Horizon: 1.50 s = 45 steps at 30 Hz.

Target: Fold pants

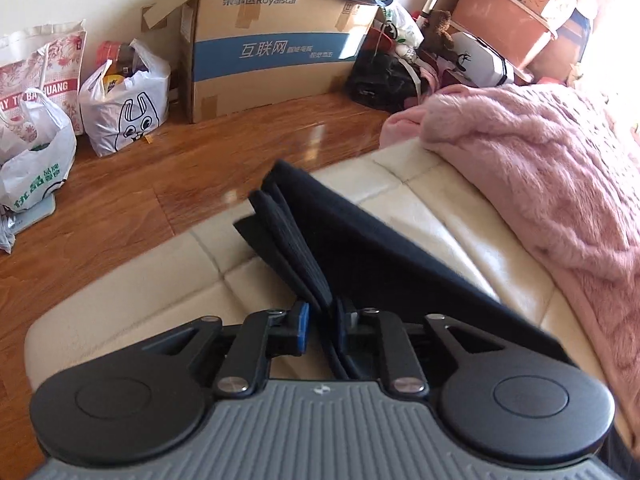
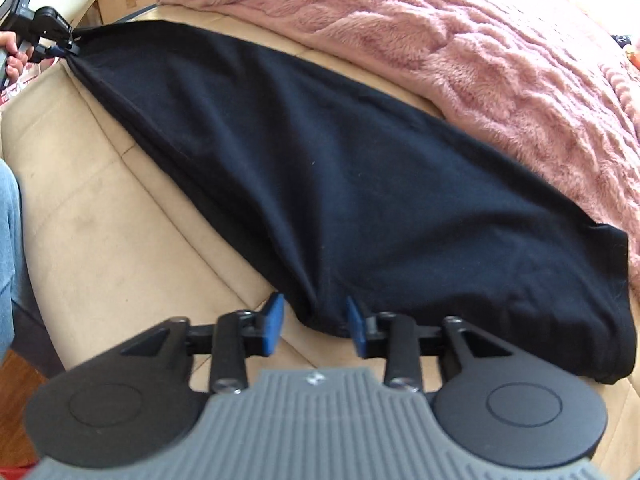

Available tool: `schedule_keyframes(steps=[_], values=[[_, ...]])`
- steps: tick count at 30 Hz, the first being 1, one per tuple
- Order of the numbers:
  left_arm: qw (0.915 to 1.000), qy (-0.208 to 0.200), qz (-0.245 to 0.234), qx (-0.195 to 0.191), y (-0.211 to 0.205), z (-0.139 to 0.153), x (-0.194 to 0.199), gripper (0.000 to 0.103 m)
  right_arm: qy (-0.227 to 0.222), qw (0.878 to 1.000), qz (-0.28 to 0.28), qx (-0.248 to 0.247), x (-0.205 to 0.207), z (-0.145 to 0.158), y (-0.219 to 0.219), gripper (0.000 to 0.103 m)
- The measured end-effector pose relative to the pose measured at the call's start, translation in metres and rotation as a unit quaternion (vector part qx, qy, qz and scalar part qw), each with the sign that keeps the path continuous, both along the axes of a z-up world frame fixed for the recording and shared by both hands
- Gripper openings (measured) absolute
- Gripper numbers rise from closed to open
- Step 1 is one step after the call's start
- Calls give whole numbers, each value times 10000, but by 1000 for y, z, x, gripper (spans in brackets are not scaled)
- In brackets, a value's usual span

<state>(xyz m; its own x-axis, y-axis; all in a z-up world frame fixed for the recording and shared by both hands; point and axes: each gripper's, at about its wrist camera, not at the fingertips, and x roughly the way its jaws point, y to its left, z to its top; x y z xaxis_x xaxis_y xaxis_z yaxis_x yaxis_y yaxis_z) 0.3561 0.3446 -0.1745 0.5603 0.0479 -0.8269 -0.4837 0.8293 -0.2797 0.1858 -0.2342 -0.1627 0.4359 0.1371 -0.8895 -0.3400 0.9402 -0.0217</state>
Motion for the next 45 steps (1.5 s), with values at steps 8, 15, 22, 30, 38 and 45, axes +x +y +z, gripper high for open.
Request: schedule_keyframes(steps=[8,15,22,30,38,45], values=[[9937,506,878,482,40,9,22,64,-251,9993,-133,-263,3,23,-4,40],[9988,378,-219,197,49,22,22,52,-285,9989,-166,-319,15,20,0,40],[9999,116,-86,-90,46,15,46,51,-347,9985,-109,-404,24,21,10,40],[9988,217,236,-368,65,14,11,63,-297,9980,-262,-501,35,14,9,43],[9885,-270,717,-1301,63,-10,-19,54,-390,9957,-780,-299,42,8,-1,41],[9881,-789,917,-955,38,9,-24,3,-225,9929,-1137,-284,31,-1,-24,23]])
